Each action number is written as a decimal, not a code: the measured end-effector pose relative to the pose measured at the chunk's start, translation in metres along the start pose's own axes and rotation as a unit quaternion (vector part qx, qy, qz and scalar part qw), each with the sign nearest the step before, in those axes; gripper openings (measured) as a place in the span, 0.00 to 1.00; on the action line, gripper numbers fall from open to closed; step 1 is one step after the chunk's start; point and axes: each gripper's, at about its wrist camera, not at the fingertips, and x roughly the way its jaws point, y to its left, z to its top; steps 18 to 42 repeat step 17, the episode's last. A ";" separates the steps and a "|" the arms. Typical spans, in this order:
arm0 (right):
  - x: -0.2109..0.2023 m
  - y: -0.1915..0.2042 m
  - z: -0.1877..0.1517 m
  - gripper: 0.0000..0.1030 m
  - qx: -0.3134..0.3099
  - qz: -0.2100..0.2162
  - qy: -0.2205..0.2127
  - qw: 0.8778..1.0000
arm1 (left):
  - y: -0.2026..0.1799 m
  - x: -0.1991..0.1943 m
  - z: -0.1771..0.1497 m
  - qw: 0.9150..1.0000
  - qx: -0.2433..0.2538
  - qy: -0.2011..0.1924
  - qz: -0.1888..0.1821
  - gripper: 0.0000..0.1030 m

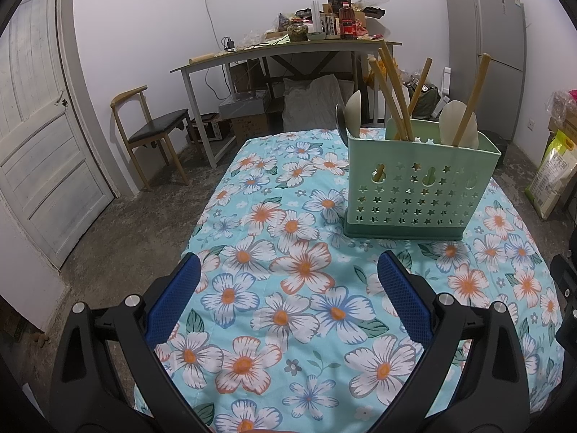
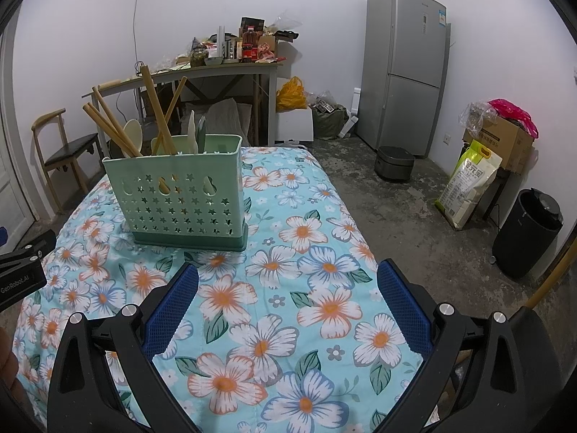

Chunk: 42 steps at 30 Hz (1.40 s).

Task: Organize utensils

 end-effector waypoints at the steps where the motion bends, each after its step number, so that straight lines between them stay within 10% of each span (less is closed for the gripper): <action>1: 0.000 0.000 0.000 0.94 0.000 0.000 0.000 1.000 | 0.000 0.000 0.000 1.000 0.000 0.000 0.000 0.92; 42: -0.001 -0.001 0.000 0.94 0.001 0.001 -0.001 1.000 | -0.002 0.003 -0.003 1.000 -0.001 0.004 -0.001 0.92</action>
